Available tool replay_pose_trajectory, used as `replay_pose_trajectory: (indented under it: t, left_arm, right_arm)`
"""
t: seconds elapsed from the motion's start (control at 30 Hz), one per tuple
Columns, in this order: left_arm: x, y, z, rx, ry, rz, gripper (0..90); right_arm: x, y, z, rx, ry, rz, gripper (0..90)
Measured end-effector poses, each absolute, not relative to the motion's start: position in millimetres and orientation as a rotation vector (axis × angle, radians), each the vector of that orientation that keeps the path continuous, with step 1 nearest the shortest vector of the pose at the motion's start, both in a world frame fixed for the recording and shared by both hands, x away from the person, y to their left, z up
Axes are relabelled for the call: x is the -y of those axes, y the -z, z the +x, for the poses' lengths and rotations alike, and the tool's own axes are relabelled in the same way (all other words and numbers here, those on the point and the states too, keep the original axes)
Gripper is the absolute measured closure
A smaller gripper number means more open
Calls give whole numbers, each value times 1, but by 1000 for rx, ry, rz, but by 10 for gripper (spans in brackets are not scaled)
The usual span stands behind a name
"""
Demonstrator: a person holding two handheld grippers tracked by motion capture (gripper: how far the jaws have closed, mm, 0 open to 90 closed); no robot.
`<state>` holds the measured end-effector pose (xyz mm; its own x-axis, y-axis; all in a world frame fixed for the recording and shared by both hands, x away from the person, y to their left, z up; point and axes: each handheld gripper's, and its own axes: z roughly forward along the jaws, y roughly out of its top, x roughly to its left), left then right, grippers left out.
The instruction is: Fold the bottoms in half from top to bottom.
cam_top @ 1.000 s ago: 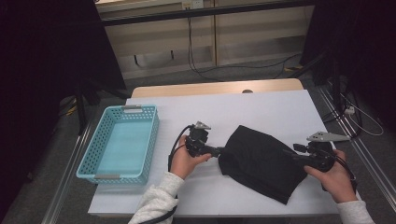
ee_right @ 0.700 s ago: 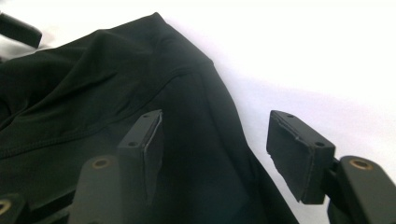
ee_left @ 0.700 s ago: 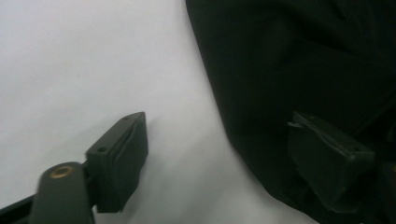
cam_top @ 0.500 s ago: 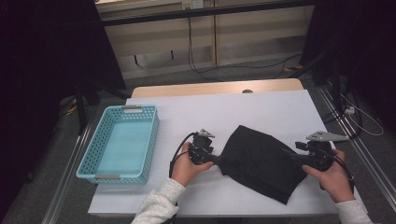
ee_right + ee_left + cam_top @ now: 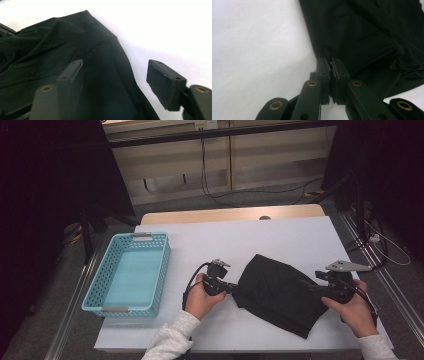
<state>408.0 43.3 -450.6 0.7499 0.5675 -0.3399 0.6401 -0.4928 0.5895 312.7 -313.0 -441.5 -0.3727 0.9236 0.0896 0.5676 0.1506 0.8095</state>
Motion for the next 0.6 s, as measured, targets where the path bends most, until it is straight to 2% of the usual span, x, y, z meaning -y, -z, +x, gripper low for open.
replay_pose_trajectory:
  t: [0.37, 0.6]
  left_arm:
    - [-82, 441, 434, -1017, 126, 2164, 858]
    - [-94, 438, 444, -1054, -10, 2138, 855]
  right_arm:
    - [309, 441, 312, -2010, -1118, 1394, 264]
    - [305, 442, 312, -2020, -1115, 1387, 259]
